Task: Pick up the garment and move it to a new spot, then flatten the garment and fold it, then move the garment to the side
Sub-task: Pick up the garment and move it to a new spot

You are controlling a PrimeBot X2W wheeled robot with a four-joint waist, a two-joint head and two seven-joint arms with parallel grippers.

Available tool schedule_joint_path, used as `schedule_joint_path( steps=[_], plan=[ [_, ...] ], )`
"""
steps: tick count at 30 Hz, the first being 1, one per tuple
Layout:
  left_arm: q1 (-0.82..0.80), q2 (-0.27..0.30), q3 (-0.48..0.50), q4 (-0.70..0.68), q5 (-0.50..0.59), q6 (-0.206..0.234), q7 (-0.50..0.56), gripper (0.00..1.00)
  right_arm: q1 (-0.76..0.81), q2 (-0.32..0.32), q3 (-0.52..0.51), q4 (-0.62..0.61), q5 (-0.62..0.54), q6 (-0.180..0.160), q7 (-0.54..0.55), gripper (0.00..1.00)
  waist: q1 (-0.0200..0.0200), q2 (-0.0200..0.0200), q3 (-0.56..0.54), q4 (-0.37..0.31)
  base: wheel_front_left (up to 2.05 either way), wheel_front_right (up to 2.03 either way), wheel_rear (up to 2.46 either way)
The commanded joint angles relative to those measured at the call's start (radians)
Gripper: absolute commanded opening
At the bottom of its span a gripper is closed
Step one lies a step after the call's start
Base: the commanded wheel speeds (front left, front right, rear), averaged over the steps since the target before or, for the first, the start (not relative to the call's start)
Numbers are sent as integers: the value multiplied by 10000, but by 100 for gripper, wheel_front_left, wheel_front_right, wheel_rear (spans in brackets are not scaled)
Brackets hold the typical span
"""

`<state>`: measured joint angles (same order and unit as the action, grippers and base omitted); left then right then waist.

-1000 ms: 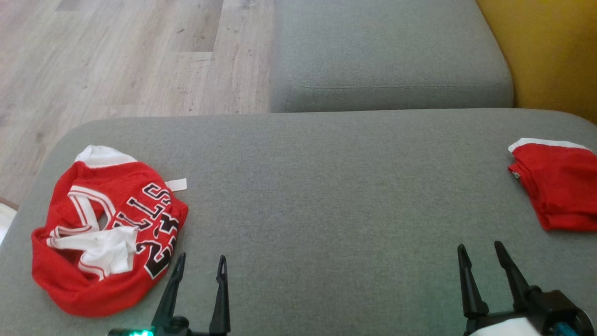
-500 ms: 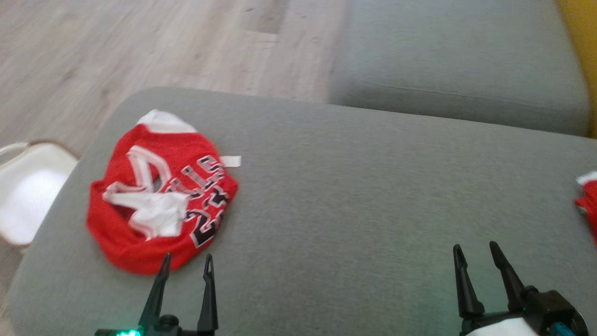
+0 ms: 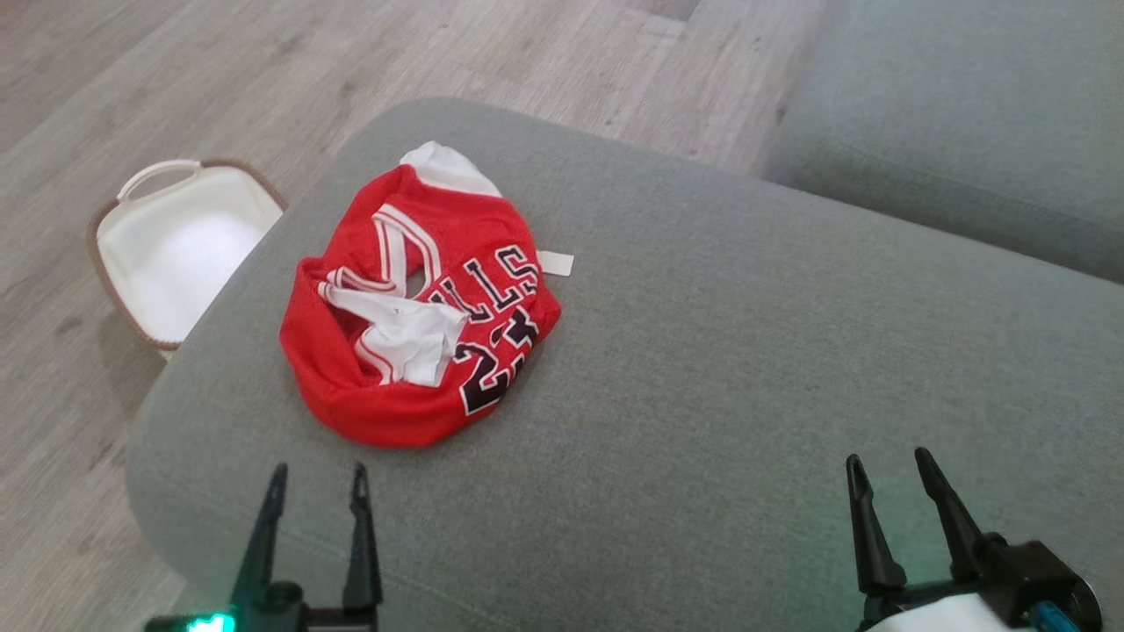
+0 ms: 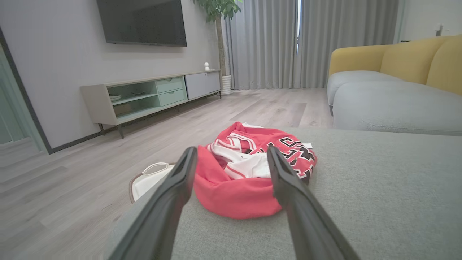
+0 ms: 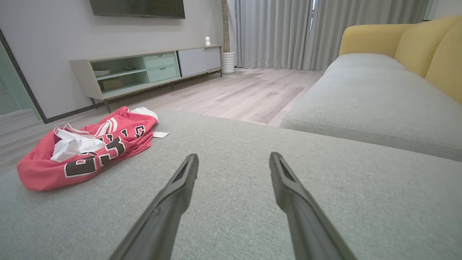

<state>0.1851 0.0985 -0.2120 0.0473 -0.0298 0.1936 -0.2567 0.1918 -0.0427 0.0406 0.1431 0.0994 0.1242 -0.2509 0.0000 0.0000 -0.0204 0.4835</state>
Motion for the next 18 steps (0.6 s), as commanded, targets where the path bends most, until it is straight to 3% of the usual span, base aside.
schedule_joint_path(
  steps=[1,6,12,18],
  plan=[
    [-765,3,491,-368,-85,-22,-51,100,-518,-83,220,-328,-103,65,-109,100,0,0,150,86,0,0,0],
    [-1959,306,1024,-350,-71,-42,-51,100,-661,-485,381,-448,-239,65,-109,100,0,0,884,-58,0,0,0],
    [-4613,667,1283,802,-142,-357,76,100,-1148,-1593,512,-867,-350,65,-109,100,0,0,2381,-348,0,0,0],
    [-8036,714,1217,3365,-599,-1030,2078,100,-1438,-2851,332,-1487,-392,65,-109,100,0,0,3794,-526,0,0,0]
  ],
)
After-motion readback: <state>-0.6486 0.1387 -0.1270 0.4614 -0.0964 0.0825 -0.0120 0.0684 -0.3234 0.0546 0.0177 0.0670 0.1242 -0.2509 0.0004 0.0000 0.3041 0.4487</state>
